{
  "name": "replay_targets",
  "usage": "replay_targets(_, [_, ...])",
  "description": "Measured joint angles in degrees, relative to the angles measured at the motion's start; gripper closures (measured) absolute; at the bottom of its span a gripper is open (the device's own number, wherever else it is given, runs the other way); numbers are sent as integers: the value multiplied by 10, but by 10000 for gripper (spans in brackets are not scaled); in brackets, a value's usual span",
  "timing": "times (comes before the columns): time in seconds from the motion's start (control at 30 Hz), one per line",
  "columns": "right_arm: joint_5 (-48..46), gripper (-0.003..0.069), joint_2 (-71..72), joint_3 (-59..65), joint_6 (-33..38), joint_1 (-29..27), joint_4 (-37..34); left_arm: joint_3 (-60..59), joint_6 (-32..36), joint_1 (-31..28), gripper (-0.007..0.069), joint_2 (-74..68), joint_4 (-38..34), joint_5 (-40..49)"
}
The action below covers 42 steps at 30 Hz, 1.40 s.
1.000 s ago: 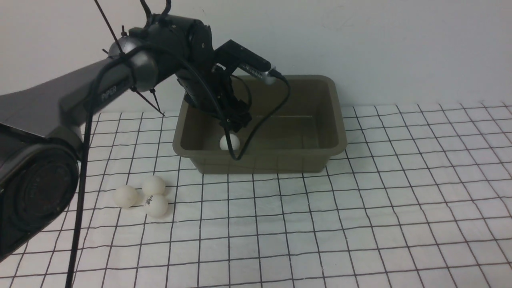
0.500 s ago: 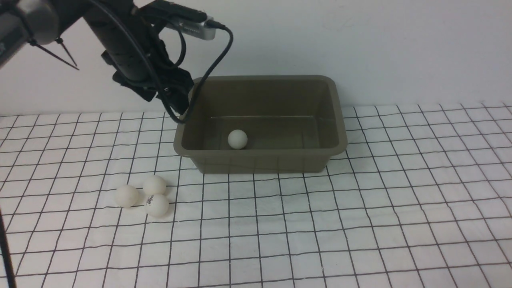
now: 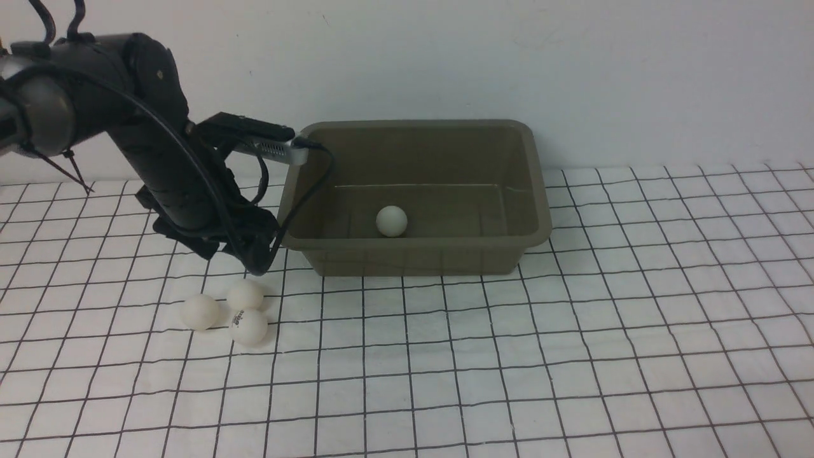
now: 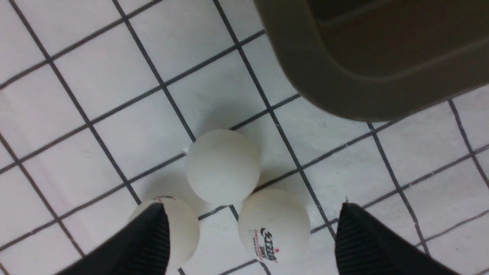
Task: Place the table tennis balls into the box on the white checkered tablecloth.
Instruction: 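Reach for and grasp a ping pong ball on the table beside the basket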
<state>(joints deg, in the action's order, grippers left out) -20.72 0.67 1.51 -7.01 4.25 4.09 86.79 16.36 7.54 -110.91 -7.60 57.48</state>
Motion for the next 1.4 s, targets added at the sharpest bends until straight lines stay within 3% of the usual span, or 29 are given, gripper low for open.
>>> replay_targets(1.1, [0, 676, 0, 0, 0, 0, 0, -1, 0, 0, 109, -95, 33, -55])
replay_targets(1.3, [0, 676, 0, 0, 0, 0, 0, -1, 0, 0, 176, -96, 33, -58])
replay_targets(1.4, [0, 676, 0, 0, 0, 0, 0, -1, -8, 0, 274, -96, 32, -63])
